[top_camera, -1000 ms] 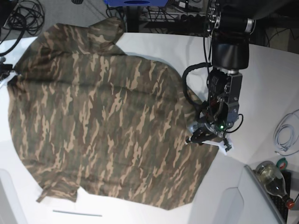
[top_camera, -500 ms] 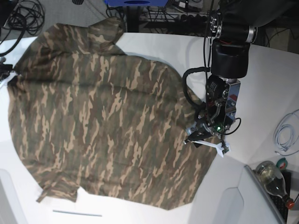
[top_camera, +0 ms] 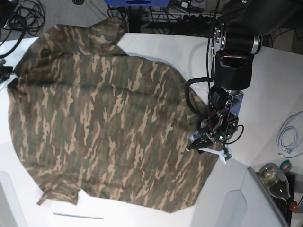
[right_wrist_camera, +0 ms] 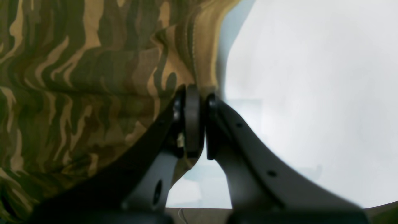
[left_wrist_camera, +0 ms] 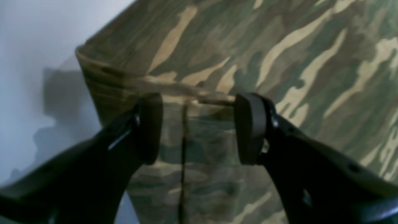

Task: Layout the t-shirt on the table in an organized manner, then fold the t-shirt properly
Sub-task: 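Regrasp the shirt edge with the left gripper and drag it outward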

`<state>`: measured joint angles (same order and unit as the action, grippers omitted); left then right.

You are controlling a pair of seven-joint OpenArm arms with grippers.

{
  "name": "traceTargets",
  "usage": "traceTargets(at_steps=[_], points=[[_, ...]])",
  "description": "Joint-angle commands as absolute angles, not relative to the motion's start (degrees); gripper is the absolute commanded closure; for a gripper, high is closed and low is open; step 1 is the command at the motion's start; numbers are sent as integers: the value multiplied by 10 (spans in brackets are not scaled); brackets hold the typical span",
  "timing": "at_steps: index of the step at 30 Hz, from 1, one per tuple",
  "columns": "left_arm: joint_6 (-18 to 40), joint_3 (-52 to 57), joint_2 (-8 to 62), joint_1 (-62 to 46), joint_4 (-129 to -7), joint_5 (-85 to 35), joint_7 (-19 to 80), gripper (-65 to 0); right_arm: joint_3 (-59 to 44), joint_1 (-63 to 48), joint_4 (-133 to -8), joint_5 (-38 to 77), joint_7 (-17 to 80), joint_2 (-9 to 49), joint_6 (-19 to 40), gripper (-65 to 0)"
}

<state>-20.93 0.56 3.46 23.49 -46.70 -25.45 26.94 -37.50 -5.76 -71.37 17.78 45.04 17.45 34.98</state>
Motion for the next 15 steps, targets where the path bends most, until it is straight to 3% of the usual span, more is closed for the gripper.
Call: traceTargets(at_steps=[1,9,15], points=[[-205,5,30,251,-468,-251,251,-351,-378,-51,-721,183,442,187,351,0],[-205,-48,29,251,-450,-255,233,-336,-378,-51,-721,184,441,187,351,0],[-205,-48,29,251,-453,-255,233,-69,-378,-51,-721,184,441,187,351,0]])
